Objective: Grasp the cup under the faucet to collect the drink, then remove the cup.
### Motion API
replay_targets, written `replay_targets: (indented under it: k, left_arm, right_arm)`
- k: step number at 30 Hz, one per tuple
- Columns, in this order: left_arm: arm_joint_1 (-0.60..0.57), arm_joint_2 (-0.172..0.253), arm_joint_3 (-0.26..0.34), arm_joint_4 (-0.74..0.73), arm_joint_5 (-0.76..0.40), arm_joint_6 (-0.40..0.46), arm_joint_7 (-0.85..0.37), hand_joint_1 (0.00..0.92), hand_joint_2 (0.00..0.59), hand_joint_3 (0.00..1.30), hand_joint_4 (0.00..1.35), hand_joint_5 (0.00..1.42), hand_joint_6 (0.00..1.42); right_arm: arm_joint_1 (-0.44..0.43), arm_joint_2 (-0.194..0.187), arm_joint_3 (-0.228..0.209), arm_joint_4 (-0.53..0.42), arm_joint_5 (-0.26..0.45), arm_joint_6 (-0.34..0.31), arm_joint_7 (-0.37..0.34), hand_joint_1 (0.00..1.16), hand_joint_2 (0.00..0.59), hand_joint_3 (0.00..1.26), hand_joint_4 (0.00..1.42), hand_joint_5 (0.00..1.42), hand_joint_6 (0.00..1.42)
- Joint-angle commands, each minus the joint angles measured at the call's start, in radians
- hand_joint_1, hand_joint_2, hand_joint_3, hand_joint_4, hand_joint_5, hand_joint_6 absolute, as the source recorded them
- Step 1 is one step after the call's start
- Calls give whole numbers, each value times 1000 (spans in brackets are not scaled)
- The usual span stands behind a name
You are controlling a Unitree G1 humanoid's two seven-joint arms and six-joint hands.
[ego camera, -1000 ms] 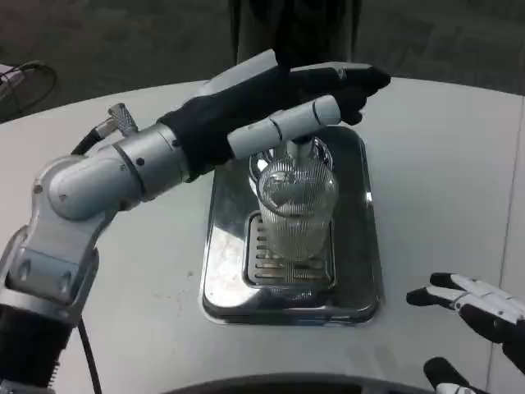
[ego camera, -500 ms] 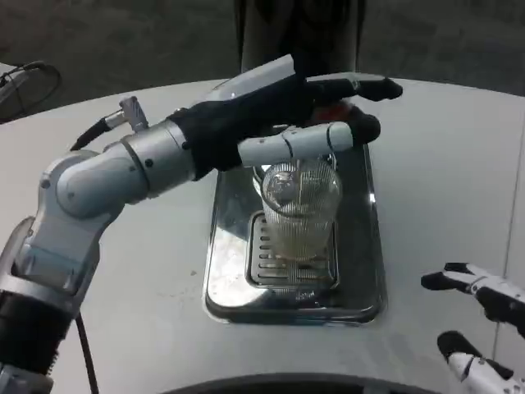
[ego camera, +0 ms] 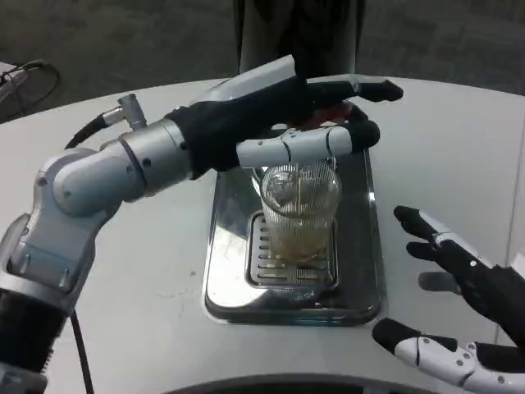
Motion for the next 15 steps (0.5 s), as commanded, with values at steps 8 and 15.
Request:
replay_targets:
  k: [8, 15]
  left_arm:
    - [27, 24, -18, -32, 19, 9, -37, 0, 181, 174, 100, 194, 156]
    - [29, 35, -12, -49, 15, 16, -42, 0, 182, 180, 101, 193, 156]
  right_arm:
    - [-127, 37, 159, 112, -74, 40, -116, 640, 237, 25, 22, 73, 164]
    - [-173, 72, 219, 175, -119, 32, -184, 661, 230, 25, 22, 73, 159]
